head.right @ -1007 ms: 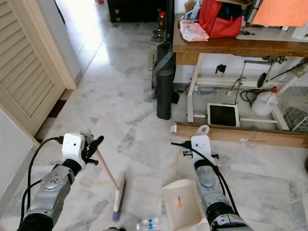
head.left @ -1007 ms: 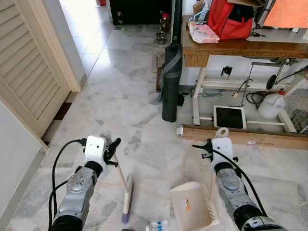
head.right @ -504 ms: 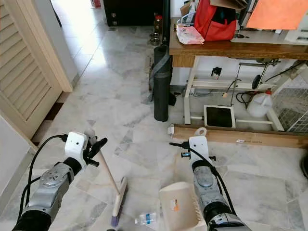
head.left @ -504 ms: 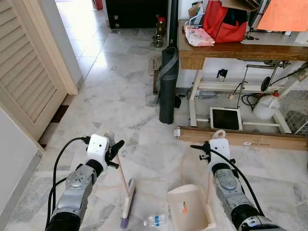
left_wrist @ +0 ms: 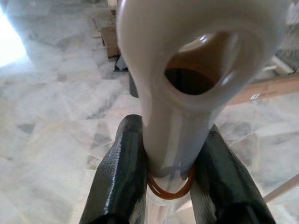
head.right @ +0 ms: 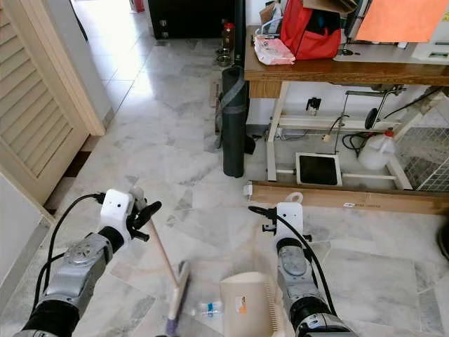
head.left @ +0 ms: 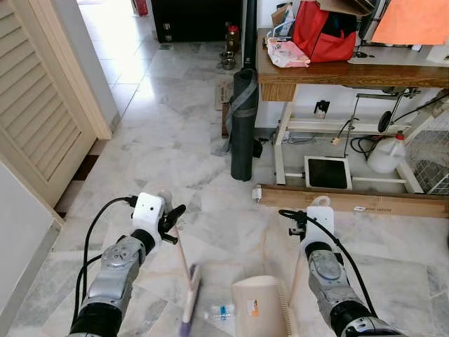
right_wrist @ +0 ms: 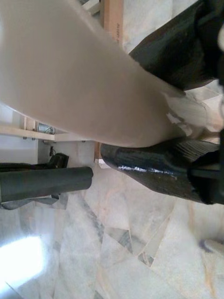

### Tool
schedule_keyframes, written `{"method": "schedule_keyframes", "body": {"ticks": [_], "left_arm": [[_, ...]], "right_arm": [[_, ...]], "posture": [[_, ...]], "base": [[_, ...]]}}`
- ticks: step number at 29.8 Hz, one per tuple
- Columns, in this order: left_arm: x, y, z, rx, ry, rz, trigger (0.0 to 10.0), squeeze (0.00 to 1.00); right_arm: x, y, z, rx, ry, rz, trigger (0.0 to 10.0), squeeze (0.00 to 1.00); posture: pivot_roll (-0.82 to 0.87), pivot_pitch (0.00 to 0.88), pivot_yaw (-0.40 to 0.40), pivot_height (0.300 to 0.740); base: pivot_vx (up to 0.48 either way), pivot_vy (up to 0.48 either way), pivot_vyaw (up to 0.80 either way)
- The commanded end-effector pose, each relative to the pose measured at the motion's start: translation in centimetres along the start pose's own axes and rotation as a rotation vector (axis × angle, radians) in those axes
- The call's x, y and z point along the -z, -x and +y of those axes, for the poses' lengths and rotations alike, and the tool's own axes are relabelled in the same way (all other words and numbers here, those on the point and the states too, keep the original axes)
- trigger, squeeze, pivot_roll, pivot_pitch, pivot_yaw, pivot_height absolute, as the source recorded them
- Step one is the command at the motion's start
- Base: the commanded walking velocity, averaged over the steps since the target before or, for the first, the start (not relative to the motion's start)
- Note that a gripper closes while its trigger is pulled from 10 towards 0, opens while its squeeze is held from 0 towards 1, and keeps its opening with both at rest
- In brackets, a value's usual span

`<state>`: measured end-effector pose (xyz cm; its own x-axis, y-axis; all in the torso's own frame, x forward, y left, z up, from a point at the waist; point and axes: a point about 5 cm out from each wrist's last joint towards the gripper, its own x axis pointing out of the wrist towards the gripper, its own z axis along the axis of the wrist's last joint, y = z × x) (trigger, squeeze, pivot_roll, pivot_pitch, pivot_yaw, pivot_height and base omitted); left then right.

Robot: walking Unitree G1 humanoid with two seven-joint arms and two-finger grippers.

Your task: Sweep floor

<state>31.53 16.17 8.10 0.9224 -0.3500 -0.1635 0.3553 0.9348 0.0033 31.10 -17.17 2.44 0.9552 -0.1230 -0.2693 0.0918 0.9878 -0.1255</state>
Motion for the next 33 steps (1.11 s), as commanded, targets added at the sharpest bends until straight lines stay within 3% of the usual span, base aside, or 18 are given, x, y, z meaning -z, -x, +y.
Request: {"method": "schedule_keyframes", "body": {"ticks": [1, 6, 15, 21, 22, 23, 27, 31, 33], "left_arm": [[0.0, -0.2, 0.1, -0.017, 0.059, 0.017, 10.0, 0.00], [-0.5, -0.5, 0.0, -0.044, 0.115, 0.016, 10.0, 0.00], [-0.3, -0.6, -1.3, -0.028, 0.095, 0.029, 10.0, 0.00], [-1.9, -0.3, 0.1, -0.186, -0.017, -0.077, 10.0, 0.00], [-2.1, -0.2, 0.3, -0.196, -0.048, -0.082, 10.0, 0.00], [-2.6, 0.0, 0.4, -0.204, -0.133, -0.090, 10.0, 0.00], [-3.3, 0.3, 0.4, -0.194, -0.217, -0.113, 10.0, 0.00], [-3.2, 0.5, 0.5, -0.183, -0.291, -0.084, 10.0, 0.00], [-2.3, 0.5, 0.6, -0.166, -0.317, -0.024, 10.0, 0.00]], "right_arm": [[1.8, 0.6, 0.6, -0.016, -0.027, 0.093, 10.0, 0.00], [1.8, 0.6, 0.3, -0.012, -0.020, 0.087, 10.0, 0.00], [1.8, 0.6, 0.1, -0.012, -0.005, 0.083, 10.0, 0.00], [1.7, 0.6, 0.2, -0.019, 0.007, 0.082, 10.0, 0.00], [1.7, 0.6, 0.3, -0.020, 0.008, 0.082, 10.0, 0.00], [1.6, 0.6, 0.4, -0.023, 0.008, 0.082, 10.0, 0.00], [1.6, 0.6, 0.7, -0.032, 0.012, 0.083, 10.0, 0.00], [1.7, 0.6, 0.9, -0.037, 0.013, 0.084, 10.0, 0.00], [1.6, 0.6, 0.9, -0.038, 0.014, 0.084, 10.0, 0.00]], "posture": [[0.10, 0.078, 0.059, 0.740], [0.10, 0.081, 0.055, 0.740], [0.10, 0.079, 0.050, 0.740], [0.11, 0.077, 0.050, 0.740], [0.11, 0.077, 0.050, 0.740], [0.12, 0.079, 0.050, 0.740], [0.13, 0.082, 0.050, 0.740], [0.13, 0.085, 0.051, 0.740], [0.13, 0.087, 0.051, 0.740]], "base": [[0.000, 0.000, 0.00], [0.000, 0.000, 0.00], [0.000, 0.000, 0.00], [0.000, 0.000, 0.00], [0.000, 0.000, 0.00], [0.000, 0.000, 0.00], [0.000, 0.000, 0.00], [0.000, 0.000, 0.00], [0.000, 0.000, 0.00]]}}
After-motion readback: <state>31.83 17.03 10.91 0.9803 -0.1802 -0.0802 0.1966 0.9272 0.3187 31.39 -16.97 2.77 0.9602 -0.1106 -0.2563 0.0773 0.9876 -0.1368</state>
